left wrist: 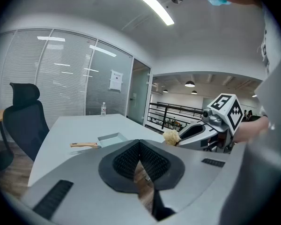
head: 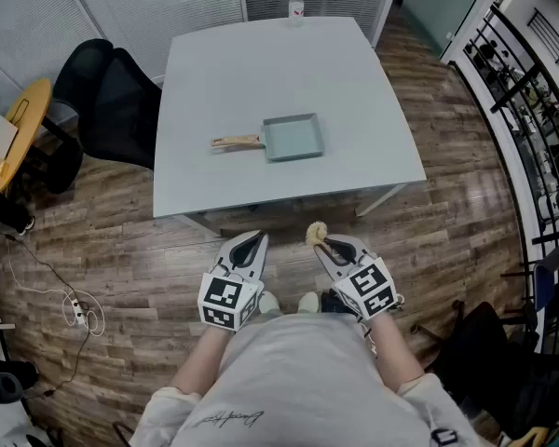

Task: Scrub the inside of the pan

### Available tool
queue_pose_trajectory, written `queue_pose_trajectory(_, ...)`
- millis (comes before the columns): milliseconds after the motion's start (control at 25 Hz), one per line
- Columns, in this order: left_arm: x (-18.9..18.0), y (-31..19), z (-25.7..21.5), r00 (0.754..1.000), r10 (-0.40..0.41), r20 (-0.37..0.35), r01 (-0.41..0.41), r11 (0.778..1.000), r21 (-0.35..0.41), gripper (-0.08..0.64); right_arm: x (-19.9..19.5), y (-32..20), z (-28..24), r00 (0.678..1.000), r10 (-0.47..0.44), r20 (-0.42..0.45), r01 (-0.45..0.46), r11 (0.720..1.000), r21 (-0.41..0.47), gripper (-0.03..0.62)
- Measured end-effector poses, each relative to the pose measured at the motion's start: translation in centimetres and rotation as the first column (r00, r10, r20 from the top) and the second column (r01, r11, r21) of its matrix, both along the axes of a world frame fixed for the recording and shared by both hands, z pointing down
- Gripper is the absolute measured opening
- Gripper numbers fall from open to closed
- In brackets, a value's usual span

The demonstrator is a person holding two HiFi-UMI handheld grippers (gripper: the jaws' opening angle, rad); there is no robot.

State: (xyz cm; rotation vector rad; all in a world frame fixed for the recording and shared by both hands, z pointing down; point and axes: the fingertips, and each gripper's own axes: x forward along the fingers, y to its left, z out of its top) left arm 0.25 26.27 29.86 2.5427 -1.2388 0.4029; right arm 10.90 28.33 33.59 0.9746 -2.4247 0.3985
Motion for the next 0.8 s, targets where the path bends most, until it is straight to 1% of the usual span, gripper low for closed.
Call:
queue_pose_trajectory(240, 0.2, 0.8, 0.0, 1.000, 0.016, -0.009, -0.016, 1.000, -0.010, 0.011, -0.2, 0.6, 0.3, 1.000, -0.012, -0.008, 0.012, 1.000, -0.011, 0.067)
queue_pose_trajectory(440, -0.4, 0.9, -0.4, 1.000, 0.030, 0.000, -0.030, 1.000, 0.000, 0.011, -1.0, 0.9, 0.1, 1.000, -0.022, -0.016, 0.022, 1.000, -0.016, 0.067)
queue_pose_trajectory(600, -0.8, 1.0, -1.1, 0.999, 0.039, -0.008, -0.039, 0.999, 0.009, 0.011, -1.6, 1.0, 0.0, 1.000, -0.021, 0.000, 0.021, 0.999, -0.035, 0.069)
queue_pose_trajectory(800, -1.6, 1.1, -0.7, 0.998, 0.062, 0.004, -0.062, 0.998, 0.019, 0.011, -2.9, 1.4, 0.1, 1.000, -0.025, -0.011, 0.025, 0.999, -0.032, 0.069)
